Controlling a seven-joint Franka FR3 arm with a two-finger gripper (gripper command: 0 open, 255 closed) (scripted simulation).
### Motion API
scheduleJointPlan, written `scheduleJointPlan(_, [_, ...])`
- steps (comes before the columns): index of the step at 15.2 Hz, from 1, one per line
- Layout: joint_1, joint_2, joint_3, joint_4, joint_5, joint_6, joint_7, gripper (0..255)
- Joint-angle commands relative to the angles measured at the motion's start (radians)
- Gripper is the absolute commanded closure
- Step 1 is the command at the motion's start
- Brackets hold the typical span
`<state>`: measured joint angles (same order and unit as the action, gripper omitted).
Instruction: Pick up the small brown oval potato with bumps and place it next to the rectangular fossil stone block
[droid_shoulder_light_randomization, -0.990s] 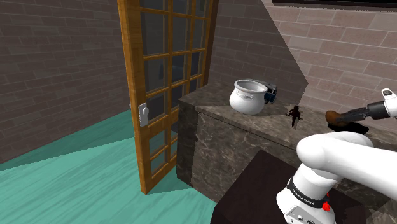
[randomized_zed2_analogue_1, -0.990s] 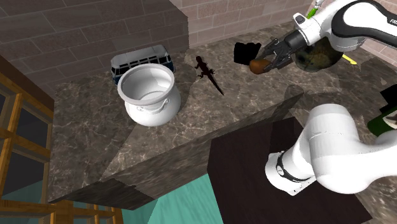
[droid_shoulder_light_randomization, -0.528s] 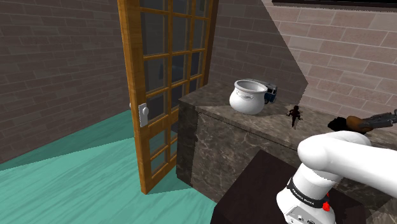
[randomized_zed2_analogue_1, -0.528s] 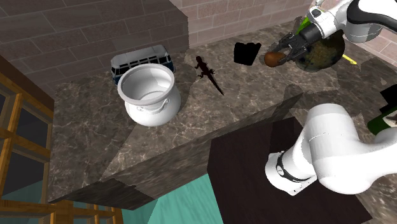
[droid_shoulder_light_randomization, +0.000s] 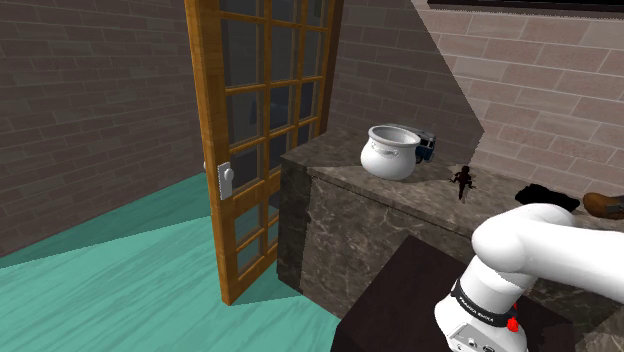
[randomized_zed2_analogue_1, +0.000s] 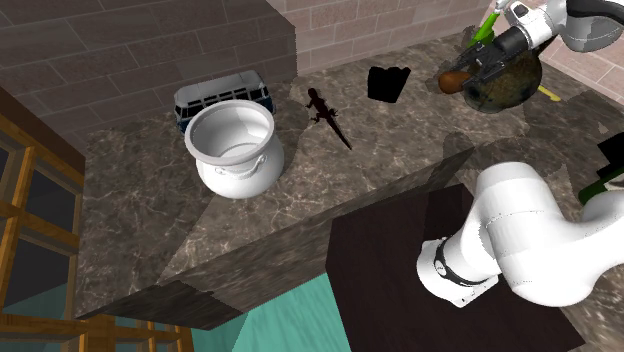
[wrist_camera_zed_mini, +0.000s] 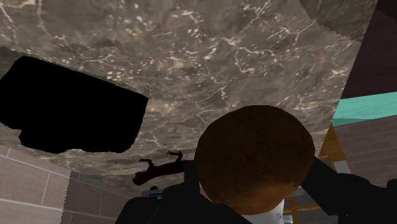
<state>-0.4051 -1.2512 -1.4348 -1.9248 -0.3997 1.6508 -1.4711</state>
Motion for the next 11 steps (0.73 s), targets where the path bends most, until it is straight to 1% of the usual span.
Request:
scheduleJointPlan(1, [0.054, 0.005, -0.029, 0.122, -0.003, -0.062, -0.038, 255])
scheduleJointPlan(11, [0.048, -0.06, -0.089, 0.069, -0.08, -0.005, -0.06, 255])
